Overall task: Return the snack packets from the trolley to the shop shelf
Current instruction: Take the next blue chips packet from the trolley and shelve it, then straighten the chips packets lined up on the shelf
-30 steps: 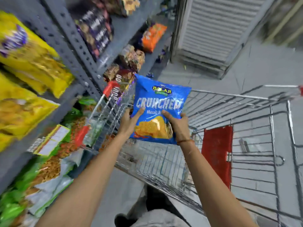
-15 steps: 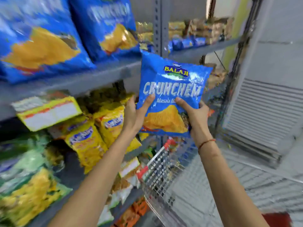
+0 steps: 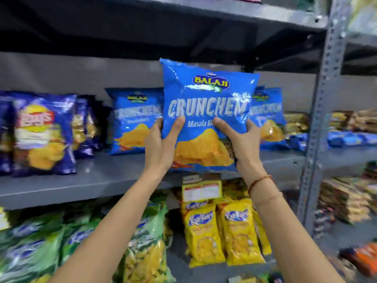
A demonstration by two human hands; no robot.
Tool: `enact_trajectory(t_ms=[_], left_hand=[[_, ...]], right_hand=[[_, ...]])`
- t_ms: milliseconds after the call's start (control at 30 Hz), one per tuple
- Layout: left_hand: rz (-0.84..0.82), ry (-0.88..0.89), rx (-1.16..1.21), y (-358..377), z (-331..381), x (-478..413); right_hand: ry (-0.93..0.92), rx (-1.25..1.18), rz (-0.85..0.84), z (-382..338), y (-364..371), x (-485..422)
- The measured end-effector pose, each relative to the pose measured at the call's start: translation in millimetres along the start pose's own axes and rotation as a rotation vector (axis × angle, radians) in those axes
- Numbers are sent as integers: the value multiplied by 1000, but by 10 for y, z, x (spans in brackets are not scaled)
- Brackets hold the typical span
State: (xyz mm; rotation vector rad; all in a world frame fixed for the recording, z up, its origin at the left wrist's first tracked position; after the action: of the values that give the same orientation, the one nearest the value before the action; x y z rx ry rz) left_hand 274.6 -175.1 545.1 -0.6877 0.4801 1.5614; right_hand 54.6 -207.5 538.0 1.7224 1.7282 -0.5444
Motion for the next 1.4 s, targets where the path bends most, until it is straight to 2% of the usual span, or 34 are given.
enact_trajectory(t_ms=[133, 400, 600, 767, 933, 1033, 1133, 1200, 1267, 1400], left_hand=[[130, -29, -122, -669, -76, -89], [225, -122, -97, -1406, -546, -297], [260, -205, -106, -1554, -900, -364], [211, -309, -160, -1561, -1101, -408], [195, -324, -265, -1545, -1048, -339], [206, -227, -380, -1548, -842, -207], [167, -91, -544, -1587, -556, 52], [166, -35, -736, -1697, -394, 274], [213, -12, -893, -1877, -252, 501], [292, -108, -1161, -2319, -180, 818]], right_hand=[[-79, 38, -98, 37, 714, -208], [-34, 82, -220, 472, 1562, -501], [51, 139, -269, 801, 1731, -583], [125, 174, -253, 956, 1739, -615], [153, 218, -196, 954, 1700, -593], [83, 362, -135, 805, 1711, -547], [-154, 573, -27, 403, 1809, -396], [-285, 595, -15, 164, 1988, -273], [-306, 494, -150, 103, 2306, -226], [-98, 282, -508, 313, 3079, -112]])
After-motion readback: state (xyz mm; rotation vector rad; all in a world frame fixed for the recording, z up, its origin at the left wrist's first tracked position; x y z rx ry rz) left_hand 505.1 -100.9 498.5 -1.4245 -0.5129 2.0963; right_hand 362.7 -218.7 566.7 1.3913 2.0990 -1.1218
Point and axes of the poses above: each hand's wrist, its own x-axis away from the middle knuckle, its own y-axis out of the palm, z = x × y, the point moved 10 cm from there along -x, towards the middle knuckle, and after that the axes turned 14 degrees about -z, right-handed, at the moved point
